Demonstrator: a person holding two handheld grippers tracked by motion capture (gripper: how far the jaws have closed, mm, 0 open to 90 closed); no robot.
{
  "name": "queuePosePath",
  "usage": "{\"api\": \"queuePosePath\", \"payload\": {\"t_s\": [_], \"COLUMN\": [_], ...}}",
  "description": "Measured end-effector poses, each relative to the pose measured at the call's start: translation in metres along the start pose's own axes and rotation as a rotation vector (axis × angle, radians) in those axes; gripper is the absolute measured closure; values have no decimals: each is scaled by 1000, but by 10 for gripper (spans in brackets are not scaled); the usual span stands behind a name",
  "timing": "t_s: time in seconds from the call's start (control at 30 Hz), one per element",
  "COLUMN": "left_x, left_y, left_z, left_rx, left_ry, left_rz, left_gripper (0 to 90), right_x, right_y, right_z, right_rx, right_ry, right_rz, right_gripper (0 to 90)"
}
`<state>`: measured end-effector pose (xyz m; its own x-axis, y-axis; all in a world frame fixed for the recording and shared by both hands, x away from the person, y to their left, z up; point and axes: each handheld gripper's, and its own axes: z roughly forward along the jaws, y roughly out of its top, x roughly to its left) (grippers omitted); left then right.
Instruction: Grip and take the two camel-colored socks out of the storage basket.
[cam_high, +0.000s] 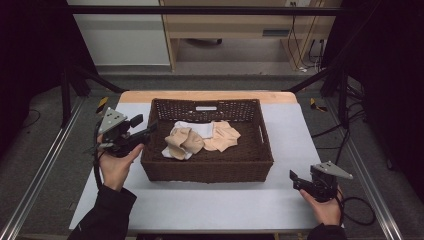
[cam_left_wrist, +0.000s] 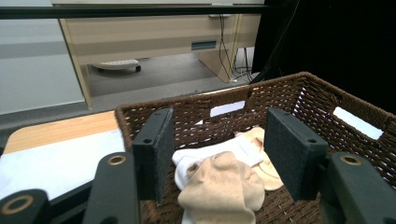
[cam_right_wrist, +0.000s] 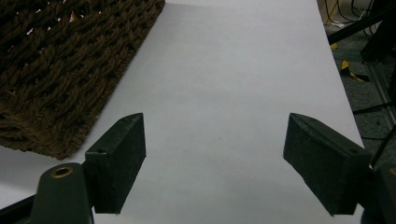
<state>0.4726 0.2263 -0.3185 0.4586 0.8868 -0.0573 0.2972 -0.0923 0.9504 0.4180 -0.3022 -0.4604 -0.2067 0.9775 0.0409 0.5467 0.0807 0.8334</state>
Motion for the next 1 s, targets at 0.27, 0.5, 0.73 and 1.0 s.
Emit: {"api": "queuePosePath", "payload": {"t_s": [0.27, 0.5, 0.73, 1.0], "left_x": [-12, -15, -17, -17], "left_y": [5, 1, -4, -20], "left_z": [32, 61, 84, 102], "left_rx": [35, 64, 86, 132], "left_ry": [17, 39, 44, 45], "left_rz": [19, 50, 65, 57], "left_gripper": [424, 423, 423, 414], "right_x": [-1, -1, -1, -2], "right_y": [1, 1, 2, 1], "right_z": [1, 3, 4, 4], "right_rx": [-1, 5, 5, 7], "right_ry": [4, 3, 2, 1], "right_rz": [-2, 6, 1, -2], "right_gripper": [221, 221, 222, 222]}}
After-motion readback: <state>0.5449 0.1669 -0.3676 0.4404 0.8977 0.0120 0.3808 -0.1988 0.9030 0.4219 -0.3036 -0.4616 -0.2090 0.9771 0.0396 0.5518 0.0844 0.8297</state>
